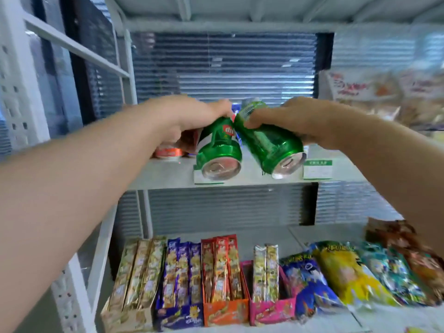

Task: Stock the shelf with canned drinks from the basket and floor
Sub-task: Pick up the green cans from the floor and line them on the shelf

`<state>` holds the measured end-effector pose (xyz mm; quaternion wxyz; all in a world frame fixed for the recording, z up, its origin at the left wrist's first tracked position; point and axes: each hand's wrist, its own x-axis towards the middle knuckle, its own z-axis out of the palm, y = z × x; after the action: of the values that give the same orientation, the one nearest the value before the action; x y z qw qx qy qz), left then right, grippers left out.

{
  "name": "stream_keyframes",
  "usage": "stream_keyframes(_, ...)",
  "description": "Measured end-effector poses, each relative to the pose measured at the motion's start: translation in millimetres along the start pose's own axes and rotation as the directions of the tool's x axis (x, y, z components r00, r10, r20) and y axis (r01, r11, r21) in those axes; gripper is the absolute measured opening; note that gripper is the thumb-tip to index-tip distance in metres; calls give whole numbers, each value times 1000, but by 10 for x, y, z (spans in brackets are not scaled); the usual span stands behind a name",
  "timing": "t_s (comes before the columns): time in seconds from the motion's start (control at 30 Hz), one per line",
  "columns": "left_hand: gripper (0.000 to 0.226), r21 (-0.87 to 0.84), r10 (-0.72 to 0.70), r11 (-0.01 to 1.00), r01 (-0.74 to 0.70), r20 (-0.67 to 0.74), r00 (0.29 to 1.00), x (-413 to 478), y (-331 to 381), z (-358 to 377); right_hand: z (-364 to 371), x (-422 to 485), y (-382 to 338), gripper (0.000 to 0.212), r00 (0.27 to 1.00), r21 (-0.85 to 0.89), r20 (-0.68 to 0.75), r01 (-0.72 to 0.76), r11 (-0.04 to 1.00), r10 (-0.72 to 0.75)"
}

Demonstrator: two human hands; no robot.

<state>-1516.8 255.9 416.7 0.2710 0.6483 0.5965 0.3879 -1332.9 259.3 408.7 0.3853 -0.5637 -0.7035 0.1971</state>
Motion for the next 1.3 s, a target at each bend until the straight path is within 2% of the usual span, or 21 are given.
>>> stream_keyframes(0.13, 32, -185, 91, 978, -95, -28, 995, 231, 416, 63, -328, 227, 48, 63, 996, 166, -92, 9, 986, 6)
stream_keyframes(0.27, 26, -280, 139, 948, -152, -67, 988, 452, 613, 257, -591, 443, 283, 80, 988, 251, -144, -20, 968, 58)
stream_keyframes(0.43, 24, -397, 155, 906, -145, -7, 988, 708, 675, 630, -913, 624, 598, 47, 961, 277, -251, -41, 960, 113)
stream_keyframes(0.57, 25, -454, 151, 883, -121, 30, 988, 926, 637, 977, -1061, 777, 897, 38, 939, 280, -310, -60, 958, 149)
stream_keyframes(0.67, 38, -499, 112, 864, -74, 47, 993, 1057, 583, 1203, -1087, 898, 1109, 36, 918, 303, -359, -59, 951, 171)
stream_keyframes(0.73, 55, -527, 73, 849, -47, 30, 997, 1141, 555, 1323, -1060, 966, 1211, 35, 912, 311, -371, -53, 949, 172)
stream_keyframes(0.8, 76, -497, 27, 867, -42, -38, 999, 1223, 521, 1411, -1026, 1020, 1287, 31, 905, 311, -392, -39, 949, 165)
stream_keyframes(0.9, 87, -421, -37, 907, -16, -117, 992, 1284, 455, 1481, -965, 1091, 1409, 32, 894, 273, -429, -10, 962, 131)
stream_keyframes(1.03, 89, -512, -66, 858, 29, -55, 996, 1322, 424, 1489, -893, 1104, 1529, 52, 887, 215, -448, -15, 977, 112)
stream_keyframes(1.17, 134, -617, -130, 770, 164, 100, 986, 1370, 364, 1468, -885, 1093, 1596, 58, 907, 228, -409, 1, 974, 95)
stream_keyframes(1.2, 132, -656, -134, 728, 200, 149, 980, 1338, 371, 1450, -882, 1091, 1610, 59, 910, 229, -402, -8, 973, 101)
stream_keyframes(1.23, 120, -702, -117, 677, 220, 192, 974, 1290, 394, 1416, -877, 1086, 1619, 60, 911, 224, -399, -12, 974, 103)
stream_keyframes(1.3, 76, -766, -92, 591, 252, 246, 965, 1247, 408, 1369, -878, 1072, 1625, 61, 912, 208, -395, -24, 978, 106)
